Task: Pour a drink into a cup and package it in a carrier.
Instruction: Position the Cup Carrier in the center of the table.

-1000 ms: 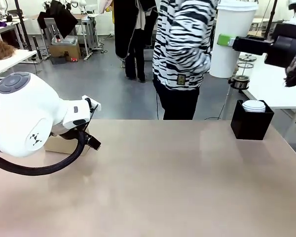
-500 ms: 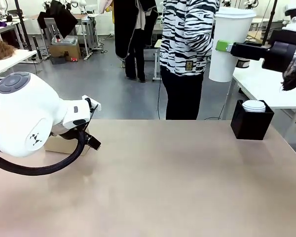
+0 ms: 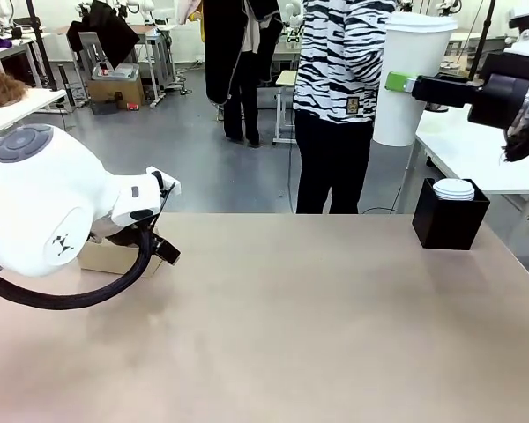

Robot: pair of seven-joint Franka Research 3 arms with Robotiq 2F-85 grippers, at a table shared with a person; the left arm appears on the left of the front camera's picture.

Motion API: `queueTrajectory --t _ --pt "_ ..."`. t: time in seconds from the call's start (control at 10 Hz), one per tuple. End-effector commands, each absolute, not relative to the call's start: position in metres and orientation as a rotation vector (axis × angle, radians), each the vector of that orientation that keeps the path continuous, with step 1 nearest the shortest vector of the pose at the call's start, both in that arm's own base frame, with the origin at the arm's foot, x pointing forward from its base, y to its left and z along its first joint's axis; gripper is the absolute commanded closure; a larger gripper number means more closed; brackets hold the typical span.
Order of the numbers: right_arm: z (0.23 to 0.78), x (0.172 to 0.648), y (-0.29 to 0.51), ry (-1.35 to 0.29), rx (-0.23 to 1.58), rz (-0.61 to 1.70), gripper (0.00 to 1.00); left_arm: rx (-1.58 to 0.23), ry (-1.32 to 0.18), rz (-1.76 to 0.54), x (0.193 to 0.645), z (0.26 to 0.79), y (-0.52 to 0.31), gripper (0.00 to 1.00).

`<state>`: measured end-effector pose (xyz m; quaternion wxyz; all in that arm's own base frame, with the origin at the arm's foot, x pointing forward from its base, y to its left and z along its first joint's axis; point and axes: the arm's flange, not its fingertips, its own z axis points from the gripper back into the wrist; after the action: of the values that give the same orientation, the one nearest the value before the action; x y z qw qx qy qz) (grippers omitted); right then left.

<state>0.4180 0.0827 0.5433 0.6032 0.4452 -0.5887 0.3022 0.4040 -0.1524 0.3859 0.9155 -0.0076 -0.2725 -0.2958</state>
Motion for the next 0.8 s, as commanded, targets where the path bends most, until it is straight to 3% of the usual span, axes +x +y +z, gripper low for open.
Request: queueTrajectory --t 0.0,0.4,0.7 --pt "0.547 0.420 0.085 -1.401 1.037 0.706 0.20 0.035 -0.534 -0.596 0.394 0.429 -0.155 0.00" --pt "0.547 0.420 0.085 -1.401 1.037 0.706 0.20 0.032 -0.423 -0.445 0.403 0.513 -0.146 0.00" --pt "0.547 0.420 0.085 -1.401 1.037 0.706 0.20 0.049 -0.391 -0.289 0.440 0.546 -0.106 0.00"
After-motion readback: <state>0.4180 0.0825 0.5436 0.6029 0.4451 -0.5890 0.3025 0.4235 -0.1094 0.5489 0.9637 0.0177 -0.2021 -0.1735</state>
